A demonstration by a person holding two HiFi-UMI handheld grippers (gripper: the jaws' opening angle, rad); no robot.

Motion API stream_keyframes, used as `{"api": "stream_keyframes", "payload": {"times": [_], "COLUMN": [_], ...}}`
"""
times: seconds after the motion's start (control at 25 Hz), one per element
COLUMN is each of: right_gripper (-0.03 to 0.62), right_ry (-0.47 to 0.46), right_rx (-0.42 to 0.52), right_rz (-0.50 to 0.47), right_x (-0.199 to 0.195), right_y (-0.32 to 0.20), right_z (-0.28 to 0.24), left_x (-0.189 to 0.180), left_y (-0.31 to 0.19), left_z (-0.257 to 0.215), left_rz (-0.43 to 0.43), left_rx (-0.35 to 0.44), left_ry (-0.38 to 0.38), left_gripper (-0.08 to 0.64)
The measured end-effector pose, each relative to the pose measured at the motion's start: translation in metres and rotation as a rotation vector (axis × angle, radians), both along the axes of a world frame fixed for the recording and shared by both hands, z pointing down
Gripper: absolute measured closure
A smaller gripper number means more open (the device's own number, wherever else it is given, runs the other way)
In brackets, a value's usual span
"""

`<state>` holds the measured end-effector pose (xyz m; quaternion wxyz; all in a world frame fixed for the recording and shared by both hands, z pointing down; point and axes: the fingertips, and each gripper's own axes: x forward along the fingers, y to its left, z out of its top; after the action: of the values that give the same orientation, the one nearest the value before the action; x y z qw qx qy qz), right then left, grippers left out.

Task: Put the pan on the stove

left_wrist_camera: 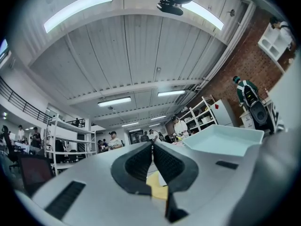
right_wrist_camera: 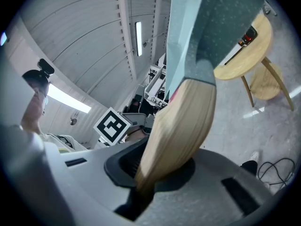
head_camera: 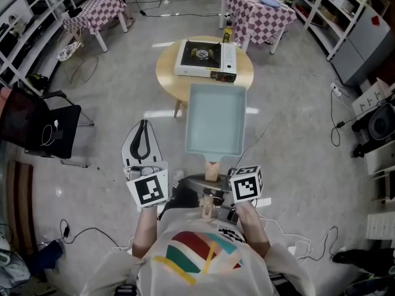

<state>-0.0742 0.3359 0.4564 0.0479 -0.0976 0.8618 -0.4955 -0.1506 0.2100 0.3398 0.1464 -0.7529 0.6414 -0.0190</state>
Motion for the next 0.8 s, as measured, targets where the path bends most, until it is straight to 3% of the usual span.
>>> {"api": "stream_keyframes", "payload": {"times": [0.24, 0.44, 0.6, 0.8], "right_gripper": [0.572, 0.572, 0.572, 0.574], "right_ry": [0.04, 0.016, 0.067, 0.072], "right_rx": [0.04, 0.055, 0.082, 0.088], "right_rz": [0.012, 0.032, 0.049, 0.043], "right_x": [0.008, 0.011, 0.014, 0.017], "right_y": [-0.01, -0.025, -0.037, -0.055], "right_z": [0.001, -0.009, -0.006, -0.014], "left_x": [0.016, 0.036, 0.045, 0.046], "left_y": [-0.013, -0.031, -0.044, -0.064], "left_z": [-0.004, -0.015, -0.015, -0.019], "left_rz": [0.031, 0.089, 0.119, 0.123], "left_rx": [0.029, 0.068, 0.073, 0.094], "left_ry": [-0.005, 0.012, 0.025, 0.027], "left_gripper": [0.549, 0.549, 0.549, 0.549]}}
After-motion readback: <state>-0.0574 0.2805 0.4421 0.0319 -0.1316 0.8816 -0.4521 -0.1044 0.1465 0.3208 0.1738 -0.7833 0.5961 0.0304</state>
